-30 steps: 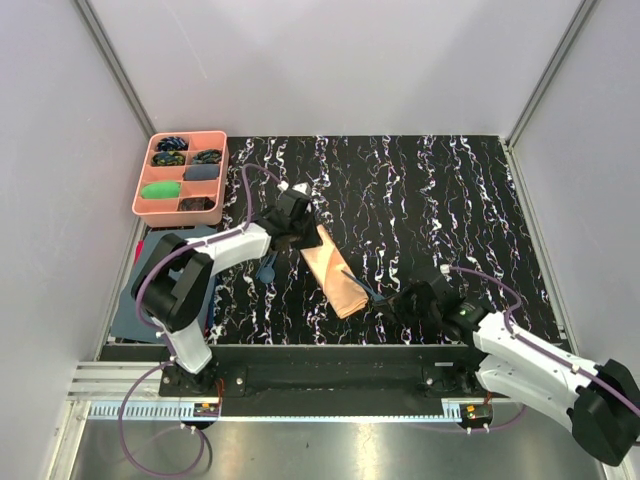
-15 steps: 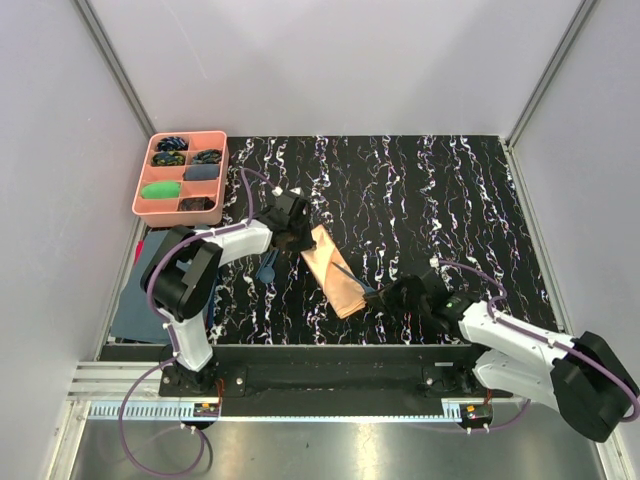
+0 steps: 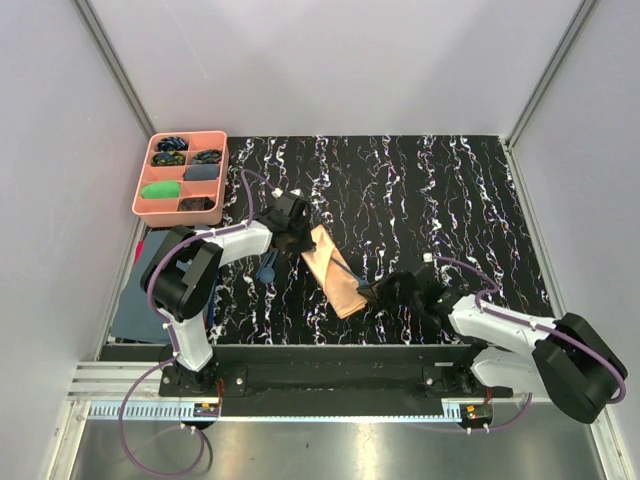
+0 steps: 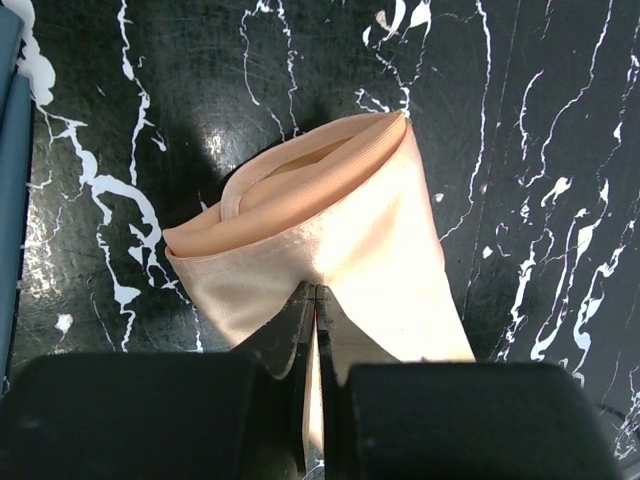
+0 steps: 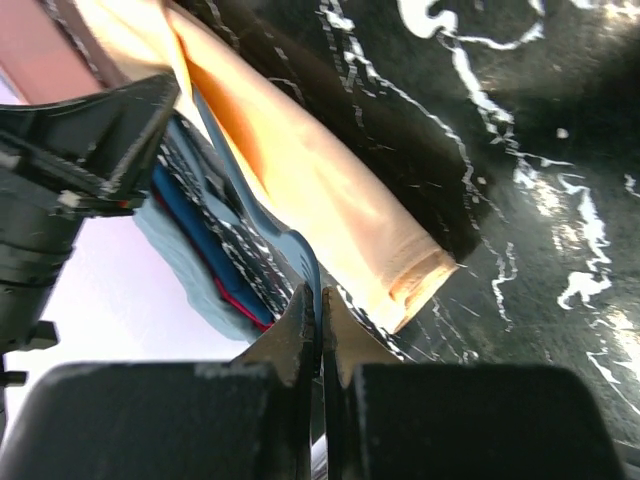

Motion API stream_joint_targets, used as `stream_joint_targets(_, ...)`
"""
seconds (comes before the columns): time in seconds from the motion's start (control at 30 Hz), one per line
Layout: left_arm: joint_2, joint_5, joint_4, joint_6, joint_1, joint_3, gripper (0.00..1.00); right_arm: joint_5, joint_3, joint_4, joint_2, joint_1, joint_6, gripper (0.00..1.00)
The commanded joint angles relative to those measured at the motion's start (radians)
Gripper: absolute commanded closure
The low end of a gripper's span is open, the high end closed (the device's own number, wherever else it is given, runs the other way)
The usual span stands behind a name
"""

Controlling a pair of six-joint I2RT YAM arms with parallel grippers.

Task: Fold the napkin into a case and place the utensils inside
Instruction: Insert the fork at the center of the board.

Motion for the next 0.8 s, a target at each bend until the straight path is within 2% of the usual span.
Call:
stream_joint_targets(0.0, -0.039, 0.012, 0.029, -0.012, 0.003, 0.003, 0.95, 0.066, -0.002, 0.118, -0.018, 0.012, -0.001, 1.0)
stream_joint_targets(0.23, -0.036, 0.032, 0.048, -0.035, 0.003, -0.014, 0.96, 0.197, 0.004, 0.286, 0.109, 0.11, 0.068, 1.0)
stream_joint_targets(0.5, -0.065, 0.027, 0.042, -0.029, 0.003, -0.025, 0.96, 0.263, -0.022, 0.413, 0.203, 0.111, 0.079, 1.0)
stream_joint_targets(0.77, -0.081, 0.033, 0.038, -0.029, 0.001, -0.028, 0.97, 0.228, 0.004, 0.505, 0.336, 0.111, 0.089, 1.0)
